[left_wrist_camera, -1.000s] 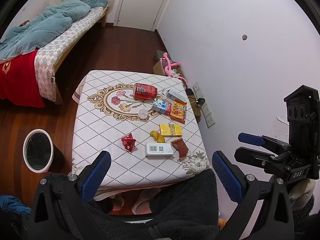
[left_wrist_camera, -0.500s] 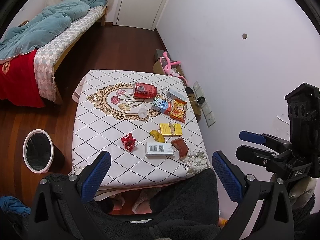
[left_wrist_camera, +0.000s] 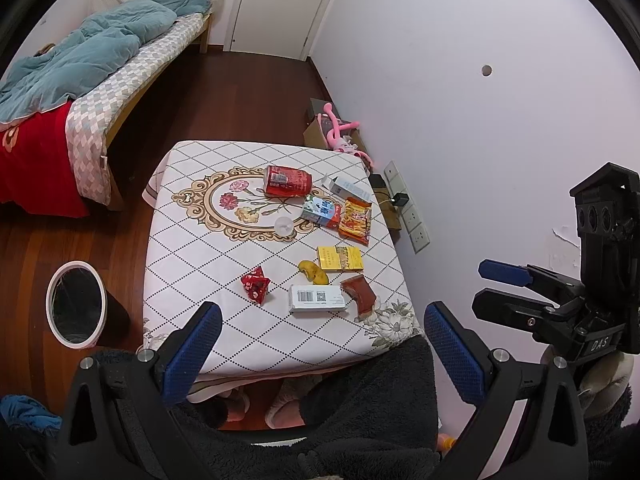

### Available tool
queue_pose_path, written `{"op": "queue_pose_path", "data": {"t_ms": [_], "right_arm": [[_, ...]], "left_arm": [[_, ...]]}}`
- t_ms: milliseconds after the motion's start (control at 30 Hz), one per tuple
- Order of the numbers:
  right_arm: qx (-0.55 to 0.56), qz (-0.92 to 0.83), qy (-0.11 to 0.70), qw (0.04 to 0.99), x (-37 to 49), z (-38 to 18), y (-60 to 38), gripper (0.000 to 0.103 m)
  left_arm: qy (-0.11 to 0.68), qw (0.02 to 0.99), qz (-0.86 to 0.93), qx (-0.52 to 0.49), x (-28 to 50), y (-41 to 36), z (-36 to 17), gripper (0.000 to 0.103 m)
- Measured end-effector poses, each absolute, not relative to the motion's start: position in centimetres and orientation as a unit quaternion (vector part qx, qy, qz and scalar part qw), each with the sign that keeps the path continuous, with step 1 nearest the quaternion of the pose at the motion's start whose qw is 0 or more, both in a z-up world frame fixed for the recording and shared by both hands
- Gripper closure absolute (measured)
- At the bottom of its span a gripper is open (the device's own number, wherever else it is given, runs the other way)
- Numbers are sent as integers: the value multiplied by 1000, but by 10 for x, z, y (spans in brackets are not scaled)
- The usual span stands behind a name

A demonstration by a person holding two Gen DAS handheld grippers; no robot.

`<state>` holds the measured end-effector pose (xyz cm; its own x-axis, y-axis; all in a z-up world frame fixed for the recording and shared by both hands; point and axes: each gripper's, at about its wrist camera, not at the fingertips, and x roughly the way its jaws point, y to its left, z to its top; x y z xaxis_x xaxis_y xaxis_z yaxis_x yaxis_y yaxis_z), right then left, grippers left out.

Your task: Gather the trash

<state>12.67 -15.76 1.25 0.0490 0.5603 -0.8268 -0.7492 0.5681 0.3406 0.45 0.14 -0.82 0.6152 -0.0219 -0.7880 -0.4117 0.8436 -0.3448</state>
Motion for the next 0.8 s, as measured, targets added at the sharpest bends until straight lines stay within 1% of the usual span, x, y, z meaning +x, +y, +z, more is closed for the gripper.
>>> {"op": "queue_pose_path", "data": {"t_ms": [800], "right_arm": [[-92, 457, 513, 721, 131, 26, -158, 0]], "left_arm": [[423, 864, 113, -249, 5, 0, -2, 0]]}}
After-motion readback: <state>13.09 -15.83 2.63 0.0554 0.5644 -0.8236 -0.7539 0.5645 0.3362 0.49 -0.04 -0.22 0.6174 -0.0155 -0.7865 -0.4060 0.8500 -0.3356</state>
